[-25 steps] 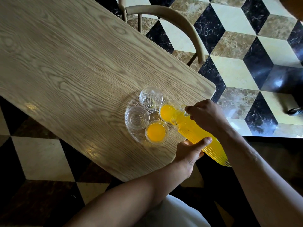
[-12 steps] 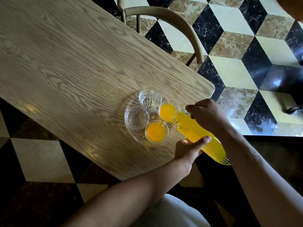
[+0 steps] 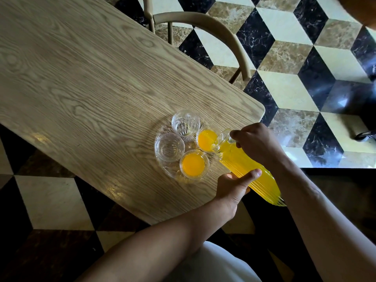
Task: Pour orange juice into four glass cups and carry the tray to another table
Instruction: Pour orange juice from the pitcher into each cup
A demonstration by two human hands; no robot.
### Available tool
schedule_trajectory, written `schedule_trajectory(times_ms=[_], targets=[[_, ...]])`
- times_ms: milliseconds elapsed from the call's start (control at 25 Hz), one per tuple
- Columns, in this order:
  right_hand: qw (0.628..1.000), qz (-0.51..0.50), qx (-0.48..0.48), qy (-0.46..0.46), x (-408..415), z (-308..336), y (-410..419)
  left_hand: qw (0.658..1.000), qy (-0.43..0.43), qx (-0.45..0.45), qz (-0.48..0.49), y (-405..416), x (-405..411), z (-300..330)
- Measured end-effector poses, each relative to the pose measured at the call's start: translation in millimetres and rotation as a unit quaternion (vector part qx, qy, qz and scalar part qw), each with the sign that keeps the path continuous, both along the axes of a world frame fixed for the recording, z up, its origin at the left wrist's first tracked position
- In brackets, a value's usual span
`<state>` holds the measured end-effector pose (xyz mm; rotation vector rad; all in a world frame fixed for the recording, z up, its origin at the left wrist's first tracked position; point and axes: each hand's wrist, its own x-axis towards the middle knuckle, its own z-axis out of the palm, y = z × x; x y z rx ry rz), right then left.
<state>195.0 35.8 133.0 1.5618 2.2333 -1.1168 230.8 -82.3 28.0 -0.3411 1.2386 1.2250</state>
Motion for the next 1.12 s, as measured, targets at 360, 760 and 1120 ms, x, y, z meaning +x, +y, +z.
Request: schedule_trajectory(times_ms=[360, 760, 1120], targets=[[0.997, 0.062, 0.038, -0.031, -4, -3, 0, 1.0, 0.005, -0.003, -0.006, 0, 2, 6], [0.993, 0.099, 0.06, 0.036, 4, 5, -5, 1.0, 0.023, -0.011, -0.005, -2, -3, 2], [0.999, 0.003, 0.017, 0.035, 1, 17, -4, 0.994, 0.104, -0.012, -0.021, -5, -15, 20]])
